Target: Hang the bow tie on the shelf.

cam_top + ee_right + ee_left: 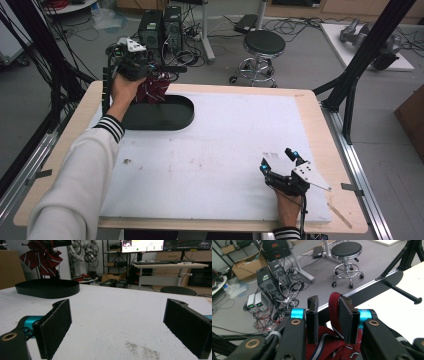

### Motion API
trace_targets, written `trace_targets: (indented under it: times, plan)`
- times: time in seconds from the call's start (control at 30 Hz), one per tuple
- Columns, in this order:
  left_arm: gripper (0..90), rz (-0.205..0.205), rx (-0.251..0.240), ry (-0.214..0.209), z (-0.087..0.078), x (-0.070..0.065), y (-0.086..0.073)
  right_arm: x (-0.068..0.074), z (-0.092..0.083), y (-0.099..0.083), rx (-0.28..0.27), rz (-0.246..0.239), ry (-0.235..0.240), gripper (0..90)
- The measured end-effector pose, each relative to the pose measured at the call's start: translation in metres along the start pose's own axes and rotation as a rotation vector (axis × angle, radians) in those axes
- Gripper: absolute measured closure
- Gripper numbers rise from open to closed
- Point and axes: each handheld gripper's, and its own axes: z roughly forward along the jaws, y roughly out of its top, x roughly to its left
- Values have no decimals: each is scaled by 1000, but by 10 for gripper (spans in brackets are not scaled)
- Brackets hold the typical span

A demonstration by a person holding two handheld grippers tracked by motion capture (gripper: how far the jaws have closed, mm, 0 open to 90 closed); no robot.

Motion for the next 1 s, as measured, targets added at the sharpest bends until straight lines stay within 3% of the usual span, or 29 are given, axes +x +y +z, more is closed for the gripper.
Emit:
trace_targets:
  times: [0.07, 0.23, 0.4, 0.53, 0.67, 0.73, 0.83, 1.0]
  plan:
    - [588, 4, 4, 9, 1, 0, 0, 0, 0, 0, 1, 0, 0, 71]
    - [425, 92, 38, 95, -1, 1, -1, 0, 0, 0, 0, -1, 1, 71]
    - [296, 93, 25, 94, -4, 2, -2, 0, 0, 0, 0, 1, 0, 71]
    - [178, 68, -28, 29, -13, 7, -7, 0, 0, 0, -1, -7, 5, 71]
    - [149, 48, -114, -47, -28, 8, -14, 0, -1, 0, -9, 0, 2, 71]
    - [150, 42, -176, -114, -39, 7, -22, 0, -1, 0, -9, -2, 6, 71]
    - [150, 36, -249, -166, -59, 3, -39, 0, -1, 0, -9, -3, 6, 71]
    - [150, -6, -347, -202, -96, -5, -81, 0, -1, 0, -2, 7, 6, 71]
